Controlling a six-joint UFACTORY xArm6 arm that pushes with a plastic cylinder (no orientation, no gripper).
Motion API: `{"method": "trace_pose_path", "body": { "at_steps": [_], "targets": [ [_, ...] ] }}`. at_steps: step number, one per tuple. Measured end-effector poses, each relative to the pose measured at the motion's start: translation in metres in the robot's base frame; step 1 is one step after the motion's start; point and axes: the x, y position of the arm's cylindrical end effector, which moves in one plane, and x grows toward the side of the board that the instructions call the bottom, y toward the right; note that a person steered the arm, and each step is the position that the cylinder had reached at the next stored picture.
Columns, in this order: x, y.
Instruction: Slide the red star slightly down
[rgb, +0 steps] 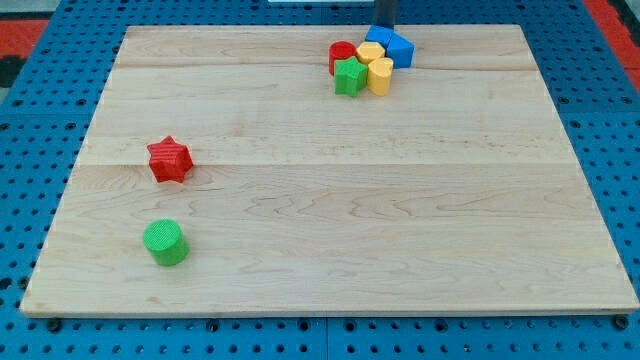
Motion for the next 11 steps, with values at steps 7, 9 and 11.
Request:
{"method": "trace_pose_path", "body": {
  "at_steps": [7,9,11],
  "targets": [
    [0.193,-0.318],
    [0.234,-0.214],
    [0.245,-0.296]
  ]
}}
